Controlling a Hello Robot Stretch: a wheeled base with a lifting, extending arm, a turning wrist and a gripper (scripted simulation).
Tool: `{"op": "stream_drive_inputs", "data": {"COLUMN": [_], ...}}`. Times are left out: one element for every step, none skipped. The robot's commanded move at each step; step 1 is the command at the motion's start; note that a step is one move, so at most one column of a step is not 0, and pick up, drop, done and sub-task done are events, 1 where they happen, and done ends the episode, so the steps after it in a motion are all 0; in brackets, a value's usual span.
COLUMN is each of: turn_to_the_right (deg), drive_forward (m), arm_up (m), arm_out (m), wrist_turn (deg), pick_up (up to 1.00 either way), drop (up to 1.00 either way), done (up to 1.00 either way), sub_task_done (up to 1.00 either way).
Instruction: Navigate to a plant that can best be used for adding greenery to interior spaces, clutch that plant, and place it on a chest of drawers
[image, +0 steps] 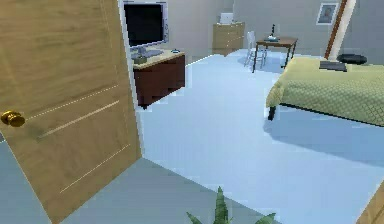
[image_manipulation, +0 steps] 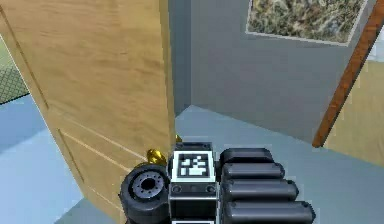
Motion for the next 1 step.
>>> {"op": "stream_drive_inputs", "data": {"turn_to_the_right": [9.0], "drive_forward": [0.0], "arm_up": [0.0], "arm_out": [0.0], "wrist_turn": [0.0], "pick_up": [0.0], "drop": [0.0], "done": [0.0], "sub_task_done": [0.0]}}
